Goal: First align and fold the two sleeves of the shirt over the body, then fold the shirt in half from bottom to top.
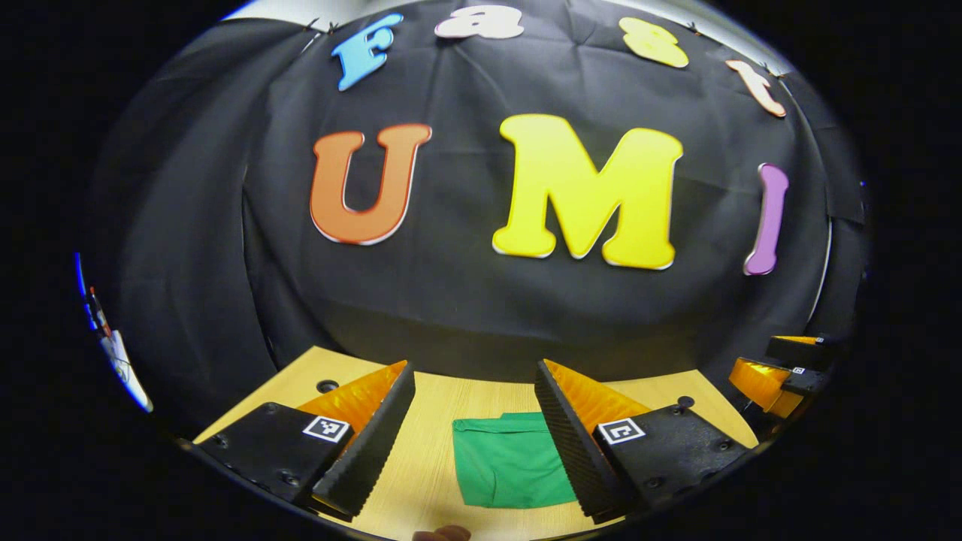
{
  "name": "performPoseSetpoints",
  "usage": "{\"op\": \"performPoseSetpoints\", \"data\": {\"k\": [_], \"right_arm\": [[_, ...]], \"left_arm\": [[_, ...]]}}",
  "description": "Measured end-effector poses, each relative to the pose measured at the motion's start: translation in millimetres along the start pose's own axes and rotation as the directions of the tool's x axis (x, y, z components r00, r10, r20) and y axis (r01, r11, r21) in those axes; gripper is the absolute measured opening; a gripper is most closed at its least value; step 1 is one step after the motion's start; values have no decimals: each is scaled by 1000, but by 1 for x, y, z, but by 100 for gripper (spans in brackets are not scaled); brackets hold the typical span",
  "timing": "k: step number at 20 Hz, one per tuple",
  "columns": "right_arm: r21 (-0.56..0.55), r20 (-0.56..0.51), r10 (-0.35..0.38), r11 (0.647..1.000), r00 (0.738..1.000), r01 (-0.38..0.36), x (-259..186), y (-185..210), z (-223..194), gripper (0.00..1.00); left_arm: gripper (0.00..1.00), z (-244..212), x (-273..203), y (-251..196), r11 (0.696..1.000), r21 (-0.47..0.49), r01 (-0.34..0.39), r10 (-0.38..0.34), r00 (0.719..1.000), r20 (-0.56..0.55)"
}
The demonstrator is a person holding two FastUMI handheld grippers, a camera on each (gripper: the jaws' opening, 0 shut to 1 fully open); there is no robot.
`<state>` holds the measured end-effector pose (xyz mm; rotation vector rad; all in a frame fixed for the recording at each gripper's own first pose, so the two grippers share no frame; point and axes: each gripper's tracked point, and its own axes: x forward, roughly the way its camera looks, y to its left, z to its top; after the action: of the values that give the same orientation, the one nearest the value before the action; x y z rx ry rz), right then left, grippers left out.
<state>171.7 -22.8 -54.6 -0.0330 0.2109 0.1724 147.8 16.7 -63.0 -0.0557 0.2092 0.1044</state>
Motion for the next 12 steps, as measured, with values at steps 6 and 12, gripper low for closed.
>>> {"op": "performPoseSetpoints", "data": {"k": [6,12], "right_arm": [[2,71,-10,1000,997,10,-145,32,19,94],[69,111,-39,997,993,32,-230,45,19,95]], "left_arm": [[100,31,-146,-21,998,51,41,-46,994,99],[100,27,-227,-42,995,86,50,-59,992,114]]}}
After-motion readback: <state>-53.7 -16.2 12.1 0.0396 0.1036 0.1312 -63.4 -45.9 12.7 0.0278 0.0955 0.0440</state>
